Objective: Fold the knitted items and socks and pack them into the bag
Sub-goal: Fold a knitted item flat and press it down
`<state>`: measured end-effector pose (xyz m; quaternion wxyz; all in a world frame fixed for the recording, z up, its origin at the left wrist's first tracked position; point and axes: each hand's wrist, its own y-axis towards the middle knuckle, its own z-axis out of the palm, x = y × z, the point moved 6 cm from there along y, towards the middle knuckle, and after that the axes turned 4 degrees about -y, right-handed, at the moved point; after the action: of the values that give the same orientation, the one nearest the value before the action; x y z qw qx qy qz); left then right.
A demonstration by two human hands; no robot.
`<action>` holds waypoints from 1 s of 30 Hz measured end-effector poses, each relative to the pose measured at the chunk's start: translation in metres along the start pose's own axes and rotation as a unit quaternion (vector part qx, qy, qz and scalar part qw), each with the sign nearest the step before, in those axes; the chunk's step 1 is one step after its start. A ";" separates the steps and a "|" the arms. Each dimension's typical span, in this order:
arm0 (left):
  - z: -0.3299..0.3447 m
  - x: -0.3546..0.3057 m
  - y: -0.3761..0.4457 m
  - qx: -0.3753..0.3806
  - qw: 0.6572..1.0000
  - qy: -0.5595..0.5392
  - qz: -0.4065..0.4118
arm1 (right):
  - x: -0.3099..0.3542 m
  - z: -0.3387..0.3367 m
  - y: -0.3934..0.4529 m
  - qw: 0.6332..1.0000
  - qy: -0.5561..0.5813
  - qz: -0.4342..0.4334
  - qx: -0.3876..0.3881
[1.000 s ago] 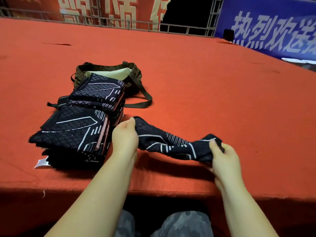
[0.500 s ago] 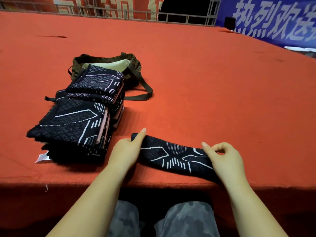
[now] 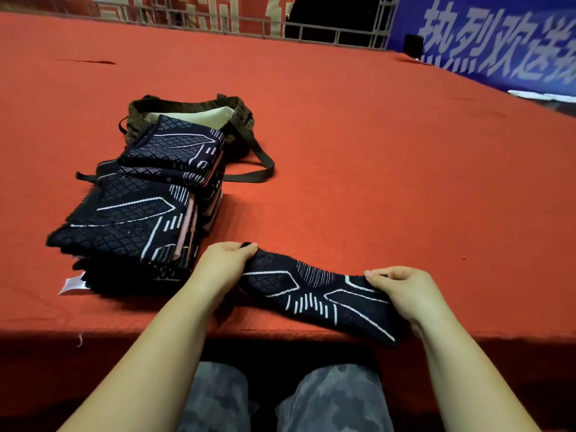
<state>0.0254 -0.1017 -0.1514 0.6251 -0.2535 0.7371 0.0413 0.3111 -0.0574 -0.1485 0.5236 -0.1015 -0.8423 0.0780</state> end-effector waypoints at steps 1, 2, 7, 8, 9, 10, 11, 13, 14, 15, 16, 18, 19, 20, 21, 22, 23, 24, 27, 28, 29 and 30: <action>-0.001 -0.005 -0.002 -0.005 0.999 -0.034 0.032 | 0.007 -0.003 0.000 0.999 -0.011 -0.034 -0.015; -0.002 -0.012 -0.003 -0.012 0.995 -0.070 0.072 | 0.015 -0.008 0.001 0.996 -0.026 -0.078 -0.040; -0.009 -0.055 -0.015 -0.006 0.958 -0.173 0.228 | 0.071 -0.040 -0.013 0.947 -0.024 -0.276 -0.160; -0.012 -0.056 -0.015 -0.019 0.960 -0.172 0.222 | 0.075 -0.041 -0.016 0.941 -0.026 -0.294 -0.165; -0.015 -0.053 -0.014 -0.036 0.964 -0.160 0.208 | 0.076 -0.040 -0.019 0.936 -0.037 -0.306 -0.169; -0.016 -0.048 -0.014 -0.048 0.971 -0.138 0.187 | 0.072 -0.037 -0.020 0.934 -0.053 -0.310 -0.171; -0.016 -0.040 -0.014 -0.057 0.981 -0.103 0.157 | 0.063 -0.033 -0.019 0.935 -0.075 -0.301 -0.170; -0.013 -0.018 -0.016 -0.058 0.994 0.037 0.088 | 0.036 -0.018 -0.017 0.945 -0.145 -0.253 -0.150; -0.011 -0.008 -0.019 -0.061 0.989 0.119 0.059 | 0.024 -0.011 -0.017 0.946 -0.184 -0.230 -0.139; -0.011 -0.002 -0.020 -0.076 0.978 0.189 0.041 | 0.016 -0.006 -0.019 0.944 -0.210 -0.216 -0.132; -0.011 -0.001 -0.022 -0.089 0.967 0.238 0.029 | 0.013 -0.002 -0.021 0.942 -0.222 -0.213 -0.132; -0.008 -0.005 -0.022 -0.098 0.949 0.298 0.032 | 0.018 0.003 -0.024 0.939 -0.222 -0.228 -0.130; -0.005 -0.009 -0.020 -0.100 0.940 0.321 0.055 | 0.023 0.008 -0.025 0.937 -0.223 -0.241 -0.122; 0.000 -0.015 -0.018 -0.099 0.934 0.332 0.088 | 0.030 0.015 -0.024 0.934 -0.228 -0.253 -0.108; 0.006 -0.022 -0.015 -0.089 0.928 0.339 0.127 | 0.036 0.024 -0.023 0.931 -0.237 -0.264 -0.089; 0.014 -0.028 -0.011 -0.069 0.920 0.351 0.160 | 0.042 0.035 -0.022 0.927 -0.247 -0.274 -0.066; 0.022 -0.032 -0.006 -0.044 0.910 0.371 0.180 | 0.047 0.047 -0.019 0.921 -0.258 -0.287 -0.046; 0.029 -0.033 0.001 -0.019 0.903 0.388 0.185 | 0.052 0.059 -0.016 0.916 -0.267 -0.297 -0.029; 0.035 -0.027 0.019 0.029 0.920 0.367 0.133 | 0.064 0.090 -0.001 0.919 -0.268 -0.290 0.019; 0.035 -0.024 0.022 0.032 0.928 0.348 0.126 | 0.066 0.098 0.006 0.920 -0.275 -0.274 0.040; 0.034 -0.022 0.022 0.031 0.933 0.332 0.131 | 0.066 0.107 0.012 0.918 -0.293 -0.260 0.060; 0.033 -0.020 0.021 0.029 0.938 0.314 0.145 | 0.065 0.115 0.017 0.911 -0.319 -0.250 0.077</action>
<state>0.0476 -0.0646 -0.1453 0.3562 -0.1258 0.9254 0.0289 0.1816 -0.0278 -0.1468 0.2352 0.1837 -0.9537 0.0371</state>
